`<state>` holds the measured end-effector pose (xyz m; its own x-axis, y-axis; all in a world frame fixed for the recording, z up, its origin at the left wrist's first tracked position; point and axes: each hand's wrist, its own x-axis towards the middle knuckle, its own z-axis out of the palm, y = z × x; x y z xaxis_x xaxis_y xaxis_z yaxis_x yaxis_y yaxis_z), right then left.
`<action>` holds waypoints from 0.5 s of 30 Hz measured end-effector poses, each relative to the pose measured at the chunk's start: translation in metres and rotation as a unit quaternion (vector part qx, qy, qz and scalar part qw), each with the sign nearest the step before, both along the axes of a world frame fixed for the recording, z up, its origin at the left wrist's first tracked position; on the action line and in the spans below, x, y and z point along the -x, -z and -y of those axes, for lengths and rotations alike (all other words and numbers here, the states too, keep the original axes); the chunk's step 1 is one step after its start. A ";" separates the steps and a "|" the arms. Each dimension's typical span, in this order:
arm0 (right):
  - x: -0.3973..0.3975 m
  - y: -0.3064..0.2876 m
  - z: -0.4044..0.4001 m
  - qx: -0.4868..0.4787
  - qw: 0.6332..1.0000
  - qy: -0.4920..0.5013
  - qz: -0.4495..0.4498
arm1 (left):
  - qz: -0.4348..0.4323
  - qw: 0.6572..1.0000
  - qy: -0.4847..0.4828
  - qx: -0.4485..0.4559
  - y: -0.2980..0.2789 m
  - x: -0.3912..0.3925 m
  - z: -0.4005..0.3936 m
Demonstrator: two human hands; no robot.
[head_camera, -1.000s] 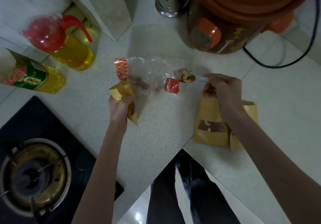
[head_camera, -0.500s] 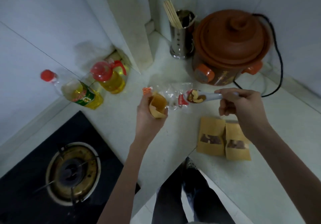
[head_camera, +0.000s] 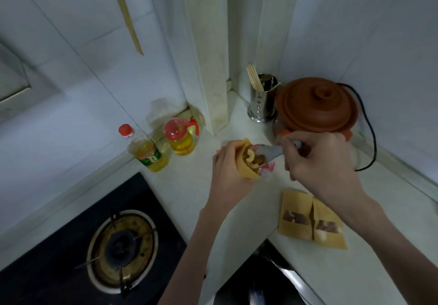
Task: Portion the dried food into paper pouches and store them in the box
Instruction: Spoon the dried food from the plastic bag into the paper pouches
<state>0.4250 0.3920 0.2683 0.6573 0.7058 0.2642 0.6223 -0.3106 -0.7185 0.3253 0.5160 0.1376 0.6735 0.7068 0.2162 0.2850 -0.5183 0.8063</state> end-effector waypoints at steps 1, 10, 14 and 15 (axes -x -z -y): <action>0.004 -0.003 -0.002 0.004 0.998 -0.021 0.055 | 0.004 1.000 0.005 0.004 -0.002 0.002 0.000; 0.013 0.013 -0.006 -0.063 0.997 -0.021 0.027 | 0.005 0.992 -0.013 0.122 0.009 0.021 -0.008; -0.006 0.070 -0.002 -0.032 0.992 0.071 -0.099 | -0.054 0.965 -0.076 0.244 0.051 0.030 -0.016; -0.012 0.088 0.001 -0.015 0.988 0.090 -0.128 | -0.080 0.955 -0.091 0.270 0.064 0.034 -0.018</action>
